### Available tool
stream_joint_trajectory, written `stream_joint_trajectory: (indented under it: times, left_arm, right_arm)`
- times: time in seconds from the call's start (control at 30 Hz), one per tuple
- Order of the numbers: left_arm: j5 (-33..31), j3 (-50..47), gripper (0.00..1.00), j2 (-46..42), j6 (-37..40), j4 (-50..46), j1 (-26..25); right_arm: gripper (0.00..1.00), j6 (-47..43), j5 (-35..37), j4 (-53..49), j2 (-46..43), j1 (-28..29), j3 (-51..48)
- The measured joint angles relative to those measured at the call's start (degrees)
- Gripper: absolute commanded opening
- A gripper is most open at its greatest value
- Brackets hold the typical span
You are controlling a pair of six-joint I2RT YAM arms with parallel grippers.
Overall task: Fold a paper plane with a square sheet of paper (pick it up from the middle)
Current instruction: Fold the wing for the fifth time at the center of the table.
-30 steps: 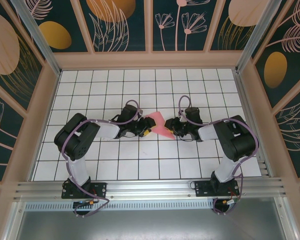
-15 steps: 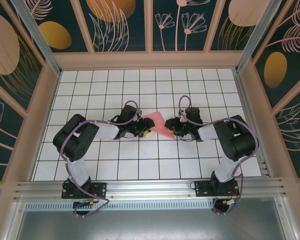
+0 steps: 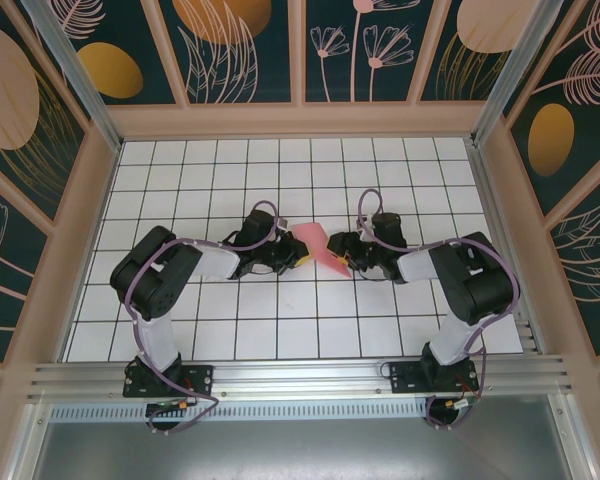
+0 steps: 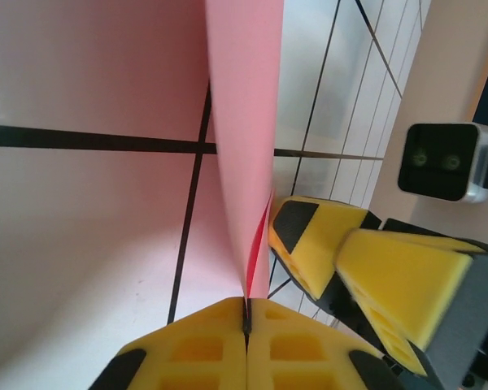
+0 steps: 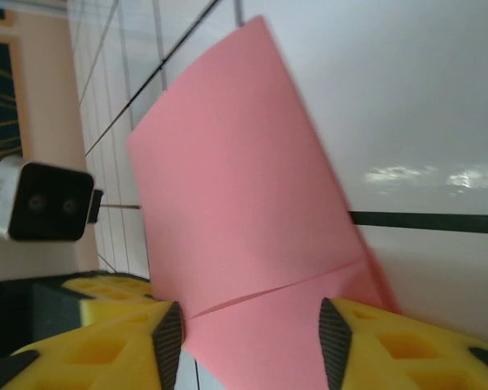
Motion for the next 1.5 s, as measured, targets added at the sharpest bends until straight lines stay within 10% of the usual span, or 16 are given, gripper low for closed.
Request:
stream_joint_trajectory:
  times: [0.53, 1.27, 1.5]
  left_arm:
    - [-0.2, 0.0, 0.00, 0.0, -0.3, -1.0, 0.0]
    - [-1.8, 0.3, 0.00, -5.8, 2.6, -9.1, 0.0]
    - [-2.4, 0.4, 0.00, -6.6, 2.9, -10.4, 0.0]
  right_arm:
    - [0.74, -35.0, 22.4, -6.6, -20.0, 11.2, -2.4]
    - [0.64, -62.2, 35.6, 2.0, -11.9, 22.8, -9.4]
    - [0.47, -65.8, 39.3, 8.2, -7.2, 23.7, -9.4]
